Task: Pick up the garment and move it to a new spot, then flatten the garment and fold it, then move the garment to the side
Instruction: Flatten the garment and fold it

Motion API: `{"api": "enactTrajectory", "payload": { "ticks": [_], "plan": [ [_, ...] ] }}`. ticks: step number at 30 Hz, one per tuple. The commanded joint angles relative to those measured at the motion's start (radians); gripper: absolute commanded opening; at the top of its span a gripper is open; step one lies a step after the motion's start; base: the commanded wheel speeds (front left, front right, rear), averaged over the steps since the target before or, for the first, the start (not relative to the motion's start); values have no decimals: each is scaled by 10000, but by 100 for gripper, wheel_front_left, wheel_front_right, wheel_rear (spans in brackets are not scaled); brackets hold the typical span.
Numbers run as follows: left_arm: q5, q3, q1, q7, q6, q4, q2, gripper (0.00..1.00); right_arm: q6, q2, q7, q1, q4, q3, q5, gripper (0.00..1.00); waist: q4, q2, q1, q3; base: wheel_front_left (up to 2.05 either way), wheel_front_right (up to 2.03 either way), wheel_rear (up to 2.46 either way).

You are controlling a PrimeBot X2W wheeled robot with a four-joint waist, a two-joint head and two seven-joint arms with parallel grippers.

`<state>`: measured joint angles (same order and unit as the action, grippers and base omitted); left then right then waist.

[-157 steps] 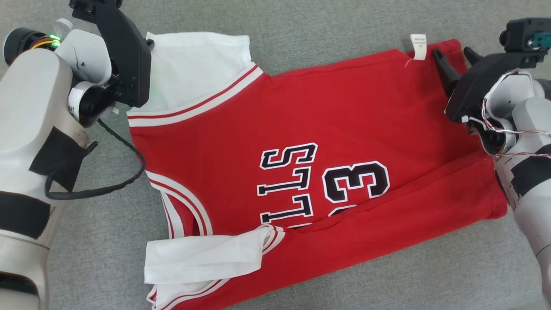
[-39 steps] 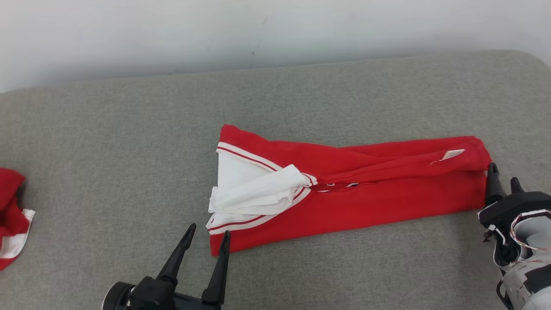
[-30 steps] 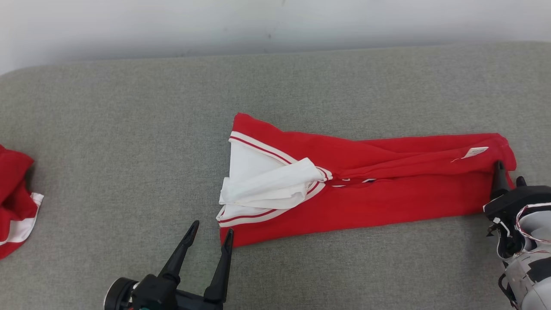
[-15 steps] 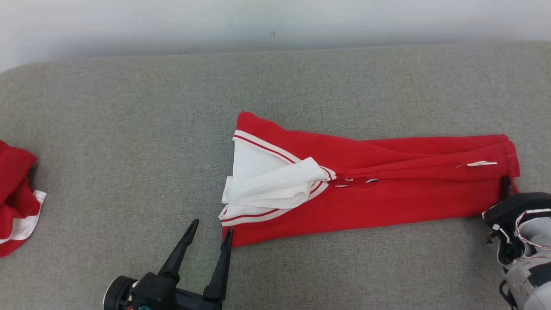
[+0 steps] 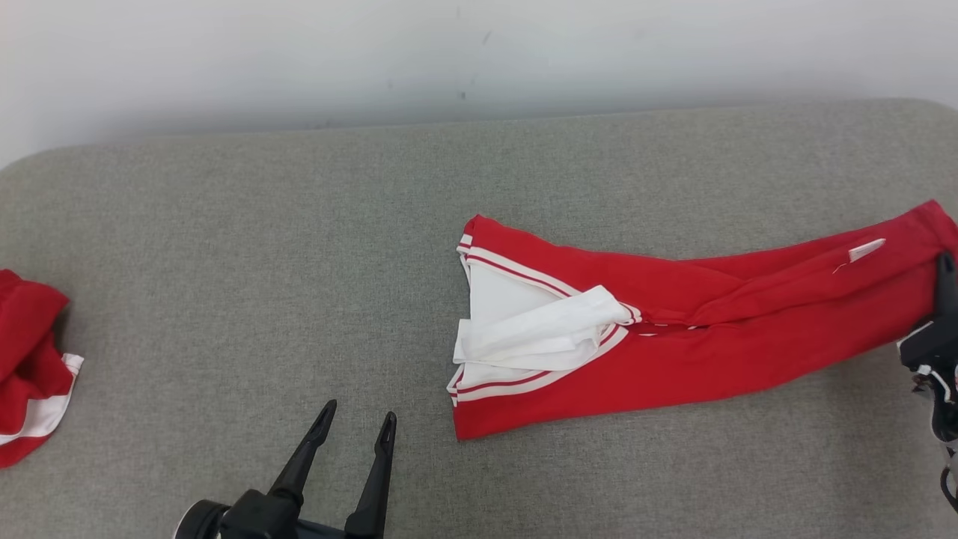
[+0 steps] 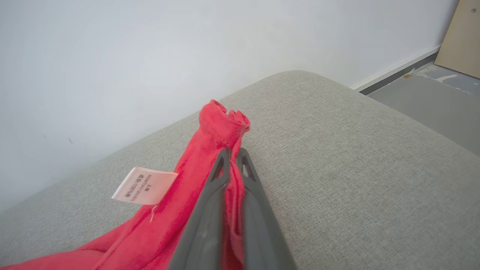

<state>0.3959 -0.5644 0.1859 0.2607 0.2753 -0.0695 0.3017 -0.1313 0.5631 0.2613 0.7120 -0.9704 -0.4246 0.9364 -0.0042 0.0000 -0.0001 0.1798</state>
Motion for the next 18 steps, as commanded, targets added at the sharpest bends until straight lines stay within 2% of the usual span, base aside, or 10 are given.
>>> {"api": "enactTrajectory", "payload": {
  "ticks": [1, 7, 11, 17, 18],
  "plan": [
    [107, 36, -147, 56, 68, -28, 18, 100, 11, 85, 50, -188, 477, -273, 49, 0, -78, 0, 1, -139, 0, 0, 0],
    [191, 98, -306, 56, 100, -12, -100, 100, 11, -93, 51, -201, 1882, -1131, 140, 0, -173, 0, 1, -417, 0, 0, 0],
    [214, 130, -404, 56, 73, 4, -176, 100, 11, -317, 52, -10, 2284, -1479, 131, 0, -139, 0, 1, -559, 0, 0, 0],
    [210, 240, -534, 56, 6, -3, -357, 100, 11, -1098, -159, 362, 2669, -2172, 138, 0, 147, 0, 1, -785, 0, 0, 0],
    [184, 293, -616, 56, -22, -3, -411, 100, 11, -1398, -193, 431, 2692, -2384, 4, 0, 285, 0, 1, -836, 0, 0, 0]
  ]
}}
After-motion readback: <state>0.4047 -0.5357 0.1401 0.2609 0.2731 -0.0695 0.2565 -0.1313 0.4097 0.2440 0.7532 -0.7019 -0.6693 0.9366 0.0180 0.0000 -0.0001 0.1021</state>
